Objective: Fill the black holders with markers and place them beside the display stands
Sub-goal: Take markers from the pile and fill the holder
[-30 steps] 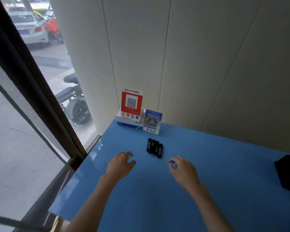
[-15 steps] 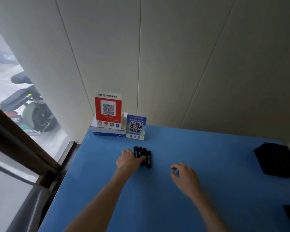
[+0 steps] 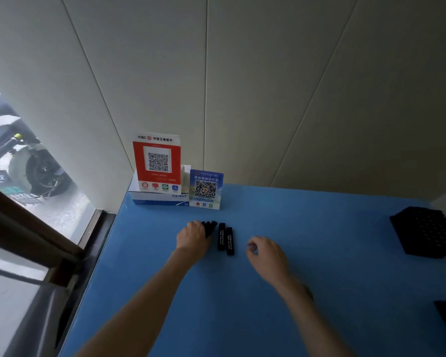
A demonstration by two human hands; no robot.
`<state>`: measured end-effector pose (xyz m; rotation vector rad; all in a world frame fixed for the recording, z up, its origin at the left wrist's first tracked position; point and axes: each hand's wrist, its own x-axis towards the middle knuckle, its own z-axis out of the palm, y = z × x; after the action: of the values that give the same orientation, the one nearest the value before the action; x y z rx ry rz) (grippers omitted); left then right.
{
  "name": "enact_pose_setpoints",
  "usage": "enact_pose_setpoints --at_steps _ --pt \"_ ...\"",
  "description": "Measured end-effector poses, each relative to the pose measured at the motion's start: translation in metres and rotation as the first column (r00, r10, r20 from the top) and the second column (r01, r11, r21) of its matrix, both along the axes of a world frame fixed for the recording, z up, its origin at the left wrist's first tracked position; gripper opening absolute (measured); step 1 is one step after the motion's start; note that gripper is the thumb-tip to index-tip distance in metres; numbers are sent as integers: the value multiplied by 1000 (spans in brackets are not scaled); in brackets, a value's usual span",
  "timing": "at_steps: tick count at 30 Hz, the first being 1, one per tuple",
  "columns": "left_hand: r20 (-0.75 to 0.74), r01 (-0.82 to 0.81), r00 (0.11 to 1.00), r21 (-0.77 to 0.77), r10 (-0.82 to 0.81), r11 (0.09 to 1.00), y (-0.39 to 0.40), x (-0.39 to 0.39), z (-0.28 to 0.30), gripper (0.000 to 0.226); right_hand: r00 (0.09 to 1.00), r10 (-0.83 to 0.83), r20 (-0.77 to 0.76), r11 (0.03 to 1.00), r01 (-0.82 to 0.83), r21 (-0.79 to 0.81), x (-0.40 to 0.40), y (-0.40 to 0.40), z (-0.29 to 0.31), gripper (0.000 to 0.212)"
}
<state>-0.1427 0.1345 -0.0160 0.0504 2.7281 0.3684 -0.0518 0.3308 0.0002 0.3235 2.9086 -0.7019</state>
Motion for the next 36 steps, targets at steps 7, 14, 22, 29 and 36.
enact_pose_setpoints --at_steps 7,14,22,29,36 --pt "228 -340 940 567 254 750 -53 4 -6 17 984 -132 117 991 129 37 -37 -38 -3 49" --pt "351 -510 850 733 393 450 -111 39 8 18 975 -152 164 986 139 86 -57 -65 -3 52" --pt "352 -552 805 740 477 385 -137 57 23 18 954 -50 296 999 53 -1 -43 -56 -3 38" --pt "364 -496 861 756 357 426 -126 76 35 14 956 -95 279 966 156 -207 -9 -41 -8 24" --pt "335 -405 914 755 227 516 -84 89 43 19 923 -258 286 734 379 -563 74 5 21 15"
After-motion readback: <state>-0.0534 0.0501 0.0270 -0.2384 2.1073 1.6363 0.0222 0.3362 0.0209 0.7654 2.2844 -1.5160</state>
